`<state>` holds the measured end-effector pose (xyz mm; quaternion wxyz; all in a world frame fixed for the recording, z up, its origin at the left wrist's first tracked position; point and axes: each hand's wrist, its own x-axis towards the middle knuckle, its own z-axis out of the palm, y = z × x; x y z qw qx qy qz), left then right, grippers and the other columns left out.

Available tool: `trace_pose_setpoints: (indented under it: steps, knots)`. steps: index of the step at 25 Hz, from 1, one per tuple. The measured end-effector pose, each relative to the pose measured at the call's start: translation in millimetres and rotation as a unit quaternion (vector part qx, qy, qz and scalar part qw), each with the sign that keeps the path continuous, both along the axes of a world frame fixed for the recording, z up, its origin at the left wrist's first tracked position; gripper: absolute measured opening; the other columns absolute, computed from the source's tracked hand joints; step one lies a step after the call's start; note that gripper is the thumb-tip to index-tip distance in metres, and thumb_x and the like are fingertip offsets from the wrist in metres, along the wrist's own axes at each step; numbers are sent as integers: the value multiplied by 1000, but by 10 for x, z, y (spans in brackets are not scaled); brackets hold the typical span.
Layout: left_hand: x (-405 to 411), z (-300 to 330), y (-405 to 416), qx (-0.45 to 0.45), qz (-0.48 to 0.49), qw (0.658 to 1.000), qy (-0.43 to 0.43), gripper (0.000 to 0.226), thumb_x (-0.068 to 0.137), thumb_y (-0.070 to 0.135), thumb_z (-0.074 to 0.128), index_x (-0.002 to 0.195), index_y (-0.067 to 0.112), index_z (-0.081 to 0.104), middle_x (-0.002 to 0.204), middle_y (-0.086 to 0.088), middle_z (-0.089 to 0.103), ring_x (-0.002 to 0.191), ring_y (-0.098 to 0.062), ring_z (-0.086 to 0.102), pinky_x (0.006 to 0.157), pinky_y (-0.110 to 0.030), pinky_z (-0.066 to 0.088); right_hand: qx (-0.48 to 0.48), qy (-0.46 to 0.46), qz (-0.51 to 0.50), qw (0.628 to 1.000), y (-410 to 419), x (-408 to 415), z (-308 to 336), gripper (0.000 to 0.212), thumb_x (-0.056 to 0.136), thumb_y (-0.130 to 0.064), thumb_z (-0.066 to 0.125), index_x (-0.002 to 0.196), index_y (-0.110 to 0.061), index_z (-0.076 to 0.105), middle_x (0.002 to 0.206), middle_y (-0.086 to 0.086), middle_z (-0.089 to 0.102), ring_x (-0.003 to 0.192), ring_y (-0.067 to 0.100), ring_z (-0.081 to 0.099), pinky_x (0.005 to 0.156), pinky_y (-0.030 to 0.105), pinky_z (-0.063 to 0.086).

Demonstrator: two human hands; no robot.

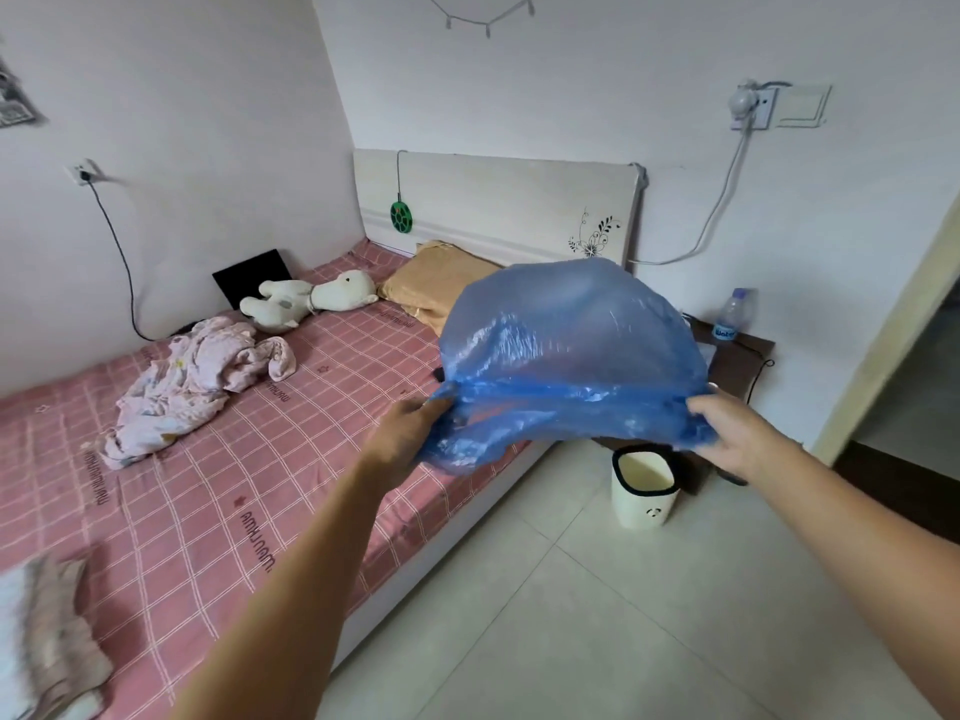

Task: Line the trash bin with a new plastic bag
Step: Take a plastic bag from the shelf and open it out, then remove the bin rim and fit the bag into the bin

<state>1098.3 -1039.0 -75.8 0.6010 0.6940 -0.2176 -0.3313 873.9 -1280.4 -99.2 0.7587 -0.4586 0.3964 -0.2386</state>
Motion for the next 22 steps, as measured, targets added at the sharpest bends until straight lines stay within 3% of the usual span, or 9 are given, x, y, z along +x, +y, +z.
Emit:
trace_pose_setpoints:
  steps: [4,8,10,12,14,16,19,21,22]
  knots:
    - [-268,-223,-259,197,19,968,-156,45,93,29,47,55,11,62,52,-4,63,55,-19,49,66,-28,42,-33,188,109,975,-104,-254,-206,14,87,-19,52,77,-13,60,63,5,61,59,19,57,48,20,44]
    - [-503,-599,-443,416,-164,867,-220,42,92,35,48,112,0,57,103,-14,59,91,-25,51,88,-32,39,26,288,202,936,-363,-559,-501,27,80,-35,61,61,-17,64,59,2,65,57,17,60,55,25,41]
    - [-546,-812,-542,357,-145,894,-230,35,87,30,57,110,3,55,95,-10,63,91,-27,55,78,-33,45,46,315,144,937,-520,-625,-724,29,80,-32,60,57,-15,60,47,2,63,41,15,58,50,22,39]
    - [-559,-910,-609,219,-81,952,-200,8,84,6,58,87,13,54,75,1,57,79,-23,52,62,-26,43,42,359,117,925,-599,-661,-900,21,79,-29,63,75,-8,64,58,8,68,48,19,61,56,25,43]
    - [-454,-1033,-727,107,-98,983,-113,41,83,-15,45,65,19,58,69,9,66,73,-18,59,63,-19,50,15,370,137,919,-697,-690,-1028,29,77,-19,65,104,-10,59,83,13,66,68,25,60,62,29,45]
    - [-369,-1091,-857,103,-130,984,-61,55,82,-19,38,53,19,66,71,8,73,70,-16,64,62,-14,53,-8,298,139,944,-805,-670,-1006,32,83,-6,60,110,-21,51,92,12,63,75,24,60,62,29,48]
    - [-143,-1278,-1151,233,-184,937,-184,39,84,-8,42,86,16,74,86,-4,69,79,-22,58,65,-12,48,20,154,130,979,-1029,-608,-950,27,85,2,56,83,-25,58,83,7,66,68,20,62,51,26,49]
    - [113,-1537,-1390,287,-229,887,-278,35,85,8,55,119,16,60,117,-11,62,105,-28,57,92,-27,45,43,111,123,985,-1188,-518,-1003,28,84,1,58,70,-24,58,70,1,66,58,14,63,44,22,49]
    - [234,-1644,-1517,314,-246,862,-312,52,83,20,62,133,18,46,132,-13,52,117,-30,51,102,-34,40,23,141,124,982,-1272,-429,-1084,25,83,-2,59,70,-23,59,70,1,65,57,13,63,44,22,49]
